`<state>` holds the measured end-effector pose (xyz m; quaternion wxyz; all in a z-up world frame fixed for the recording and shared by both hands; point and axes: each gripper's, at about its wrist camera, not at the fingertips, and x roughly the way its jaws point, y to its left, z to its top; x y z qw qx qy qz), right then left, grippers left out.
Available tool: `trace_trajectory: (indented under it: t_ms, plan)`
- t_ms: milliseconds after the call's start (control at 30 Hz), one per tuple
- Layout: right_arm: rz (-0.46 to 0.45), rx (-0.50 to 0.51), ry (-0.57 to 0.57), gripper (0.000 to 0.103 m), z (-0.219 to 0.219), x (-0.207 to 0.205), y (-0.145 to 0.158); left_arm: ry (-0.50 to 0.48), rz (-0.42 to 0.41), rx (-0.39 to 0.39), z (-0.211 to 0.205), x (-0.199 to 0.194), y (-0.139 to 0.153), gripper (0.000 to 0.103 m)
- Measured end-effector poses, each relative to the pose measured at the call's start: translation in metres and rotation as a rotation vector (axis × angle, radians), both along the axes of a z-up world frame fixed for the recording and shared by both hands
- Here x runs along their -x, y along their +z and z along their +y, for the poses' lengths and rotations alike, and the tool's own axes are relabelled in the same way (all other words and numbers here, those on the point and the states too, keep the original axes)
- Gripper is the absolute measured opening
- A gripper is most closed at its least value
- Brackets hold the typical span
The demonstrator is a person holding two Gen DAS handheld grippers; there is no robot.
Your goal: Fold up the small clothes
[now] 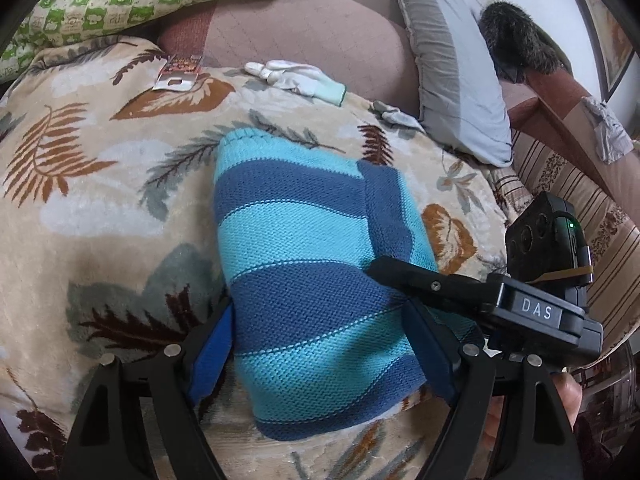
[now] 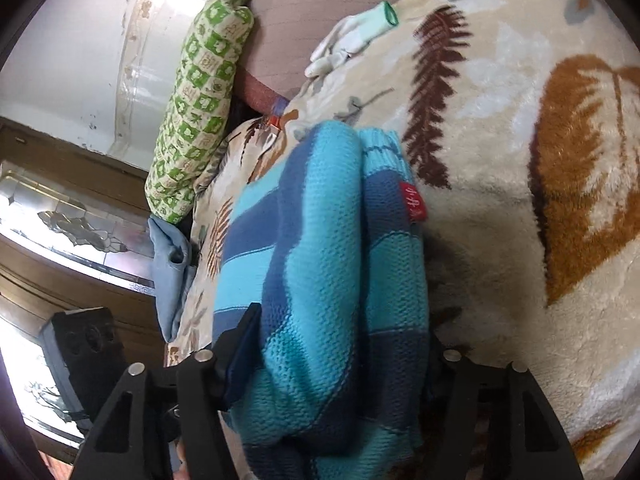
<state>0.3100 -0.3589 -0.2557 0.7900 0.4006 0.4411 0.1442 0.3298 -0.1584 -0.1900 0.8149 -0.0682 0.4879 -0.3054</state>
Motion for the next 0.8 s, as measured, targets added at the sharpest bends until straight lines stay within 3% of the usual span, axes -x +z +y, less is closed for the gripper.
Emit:
trace_trajectory:
  t_ms: [600,700,800]
  plan:
    - [-0.149,-0.034,0.108,0.060,0.051,0.000,0.037,0.034,-0.178,-0.033,0.051,0.026,0.051,0.083]
    - [-0.168,-0.029,0.141,0.060,0.064,0.001,0.038,0.032,-0.193,-0.076,0.061,0.029,0.047,0.083]
    - [-0.109,-0.052,0.161,0.060,0.073,0.001,0.019,0.040,-0.154,-0.137,0.066,0.026,0.031,0.083]
